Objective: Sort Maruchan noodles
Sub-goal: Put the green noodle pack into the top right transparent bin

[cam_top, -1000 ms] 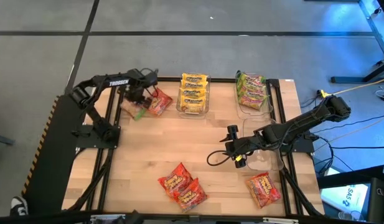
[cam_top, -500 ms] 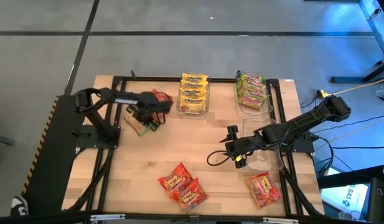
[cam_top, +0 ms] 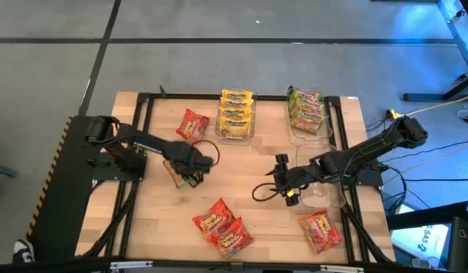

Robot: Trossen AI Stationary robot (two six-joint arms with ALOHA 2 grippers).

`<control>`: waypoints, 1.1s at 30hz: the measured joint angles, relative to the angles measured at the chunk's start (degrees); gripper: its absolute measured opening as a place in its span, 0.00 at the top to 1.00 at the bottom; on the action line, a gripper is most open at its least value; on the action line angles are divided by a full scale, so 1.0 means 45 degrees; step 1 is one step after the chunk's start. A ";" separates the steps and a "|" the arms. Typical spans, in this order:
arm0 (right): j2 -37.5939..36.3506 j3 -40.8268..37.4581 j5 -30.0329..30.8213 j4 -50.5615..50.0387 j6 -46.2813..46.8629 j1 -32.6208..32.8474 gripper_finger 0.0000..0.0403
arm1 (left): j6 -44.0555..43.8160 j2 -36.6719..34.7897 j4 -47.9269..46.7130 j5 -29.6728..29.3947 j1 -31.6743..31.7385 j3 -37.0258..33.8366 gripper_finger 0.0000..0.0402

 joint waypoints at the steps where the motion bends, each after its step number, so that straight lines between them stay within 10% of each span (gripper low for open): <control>1: 0.0000 0.0000 -0.0001 0.0037 0.0129 0.0000 0.43 | -0.0182 -0.0002 0.0237 0.0002 -0.0272 -0.0003 0.67; 12: 0.0000 0.0000 -0.0600 0.0039 0.2459 0.0010 0.43 | -0.0935 0.0031 0.4200 -0.0913 -0.2591 -0.0019 0.67; 27: 0.1242 0.0000 -0.0180 0.2299 0.3917 -0.0037 0.43 | 0.5141 0.1048 1.2362 -0.3435 -0.2363 -0.0067 0.67; 33: 0.2199 0.0000 -0.0605 0.4228 0.5646 -0.1117 0.35 | 0.4738 -0.0576 1.0576 -0.3924 -0.2817 -0.0034 0.67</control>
